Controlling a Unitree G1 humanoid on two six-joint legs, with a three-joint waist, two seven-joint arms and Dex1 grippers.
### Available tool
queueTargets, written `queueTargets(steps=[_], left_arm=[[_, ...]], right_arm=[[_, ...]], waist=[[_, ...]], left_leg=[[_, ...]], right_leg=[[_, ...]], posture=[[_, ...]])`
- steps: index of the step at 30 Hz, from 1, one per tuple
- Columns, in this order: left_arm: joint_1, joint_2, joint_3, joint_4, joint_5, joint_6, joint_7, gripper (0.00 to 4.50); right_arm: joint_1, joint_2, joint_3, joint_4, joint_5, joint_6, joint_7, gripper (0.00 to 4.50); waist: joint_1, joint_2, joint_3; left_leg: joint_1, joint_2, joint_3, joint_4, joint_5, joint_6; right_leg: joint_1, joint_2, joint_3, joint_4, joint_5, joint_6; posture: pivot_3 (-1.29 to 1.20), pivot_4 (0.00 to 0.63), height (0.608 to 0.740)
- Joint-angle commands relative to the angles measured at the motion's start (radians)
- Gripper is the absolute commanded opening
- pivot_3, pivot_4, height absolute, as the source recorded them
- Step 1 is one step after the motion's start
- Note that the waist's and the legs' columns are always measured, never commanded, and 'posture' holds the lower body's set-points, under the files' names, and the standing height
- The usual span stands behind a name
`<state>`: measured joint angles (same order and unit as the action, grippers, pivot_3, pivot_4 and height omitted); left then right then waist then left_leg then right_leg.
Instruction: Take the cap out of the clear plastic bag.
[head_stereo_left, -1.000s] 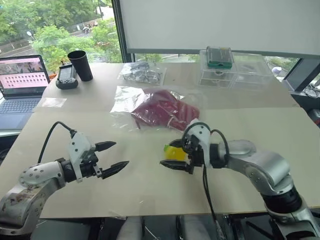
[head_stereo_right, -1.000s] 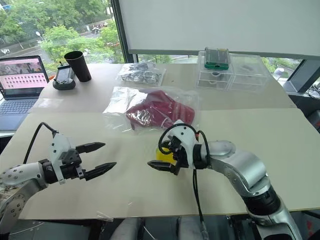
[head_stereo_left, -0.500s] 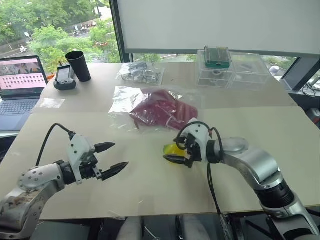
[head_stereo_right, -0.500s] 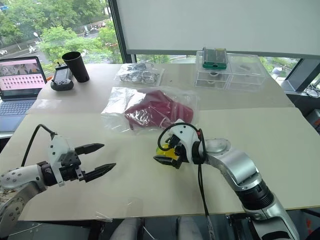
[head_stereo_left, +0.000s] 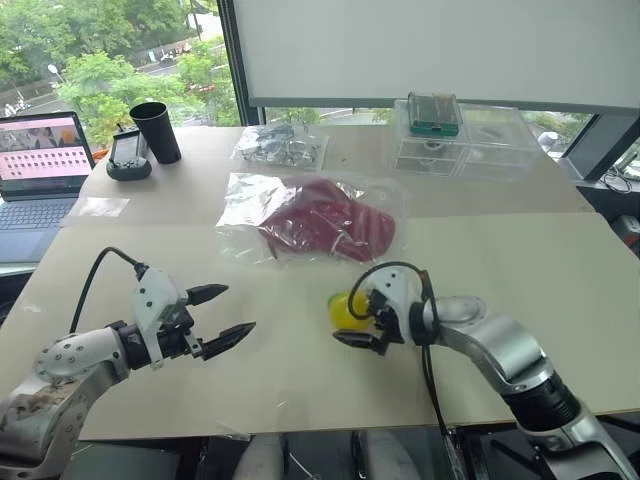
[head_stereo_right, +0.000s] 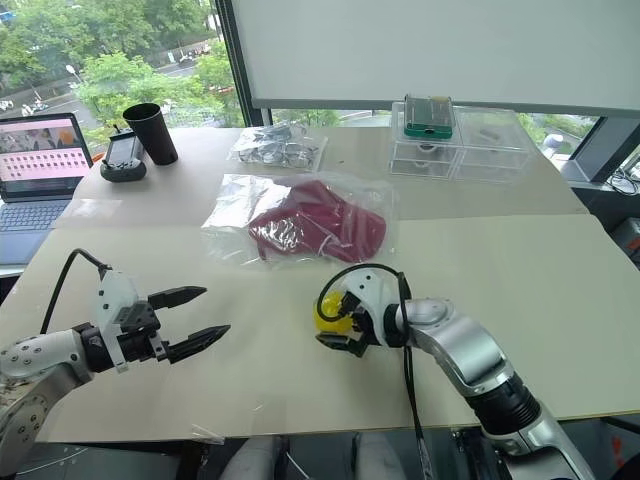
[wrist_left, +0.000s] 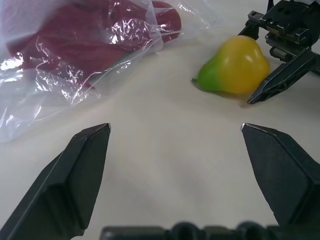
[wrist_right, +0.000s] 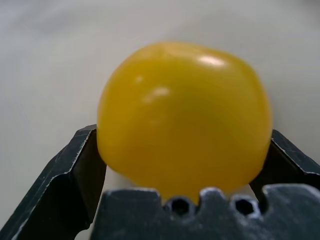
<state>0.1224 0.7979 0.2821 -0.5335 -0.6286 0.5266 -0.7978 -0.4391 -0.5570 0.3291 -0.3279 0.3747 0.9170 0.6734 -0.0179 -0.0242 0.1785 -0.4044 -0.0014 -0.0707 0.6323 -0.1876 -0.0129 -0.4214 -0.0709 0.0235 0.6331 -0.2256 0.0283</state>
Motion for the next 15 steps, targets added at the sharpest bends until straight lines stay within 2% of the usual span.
queueTargets(steps=[1,4,8,13,15], left_arm=[[-0.007,0.003,0.021,-0.028,-0.002,-0.006,0.001,4.5],[-0.007,0.002,0.018,-0.028,-0.001,-0.007,0.001,4.5],[-0.011,0.001,0.014,-0.024,0.0,-0.005,0.004,4.5],[-0.011,0.0,0.011,-0.022,0.003,-0.005,0.003,4.5],[-0.012,0.0,0.011,-0.019,0.005,-0.005,0.005,4.5]], right_arm=[[-0.011,0.021,-0.058,-0.021,0.015,-0.012,-0.007,4.48],[-0.011,0.036,-0.078,-0.027,0.024,-0.001,-0.011,4.48],[-0.011,0.045,-0.089,-0.031,0.023,0.001,-0.01,3.59],[-0.021,0.035,-0.097,-0.045,0.021,-0.005,-0.003,3.59],[-0.053,0.041,-0.155,-0.055,0.066,0.012,0.008,3.59]], waist=[[0.0,0.0,0.0],[0.001,0.0,0.0],[0.0,0.0,0.0],[0.0,0.0,0.0],[0.0,0.0,0.0]], left_leg=[[0.0,0.0,0.0,0.0,0.0,0.0],[0.0,0.0,0.0,0.0,0.0,0.0],[0.0,0.0,0.0,0.0,0.0,0.0],[0.0,0.0,0.0,0.0,0.0,0.0],[0.0,0.0,0.0,0.0,0.0,0.0]], right_leg=[[0.0,0.0,0.0,0.0,0.0,0.0],[0.0,0.0,0.0,0.0,0.0,0.0],[0.0,0.0,0.0,0.0,0.0,0.0],[0.0,0.0,0.0,0.0,0.0,0.0],[0.0,0.0,0.0,0.0,0.0,0.0]], posture=[[0.0,0.15,0.74],[0.0,0.15,0.74],[0.0,0.15,0.74],[0.0,0.15,0.74],[0.0,0.15,0.74]])
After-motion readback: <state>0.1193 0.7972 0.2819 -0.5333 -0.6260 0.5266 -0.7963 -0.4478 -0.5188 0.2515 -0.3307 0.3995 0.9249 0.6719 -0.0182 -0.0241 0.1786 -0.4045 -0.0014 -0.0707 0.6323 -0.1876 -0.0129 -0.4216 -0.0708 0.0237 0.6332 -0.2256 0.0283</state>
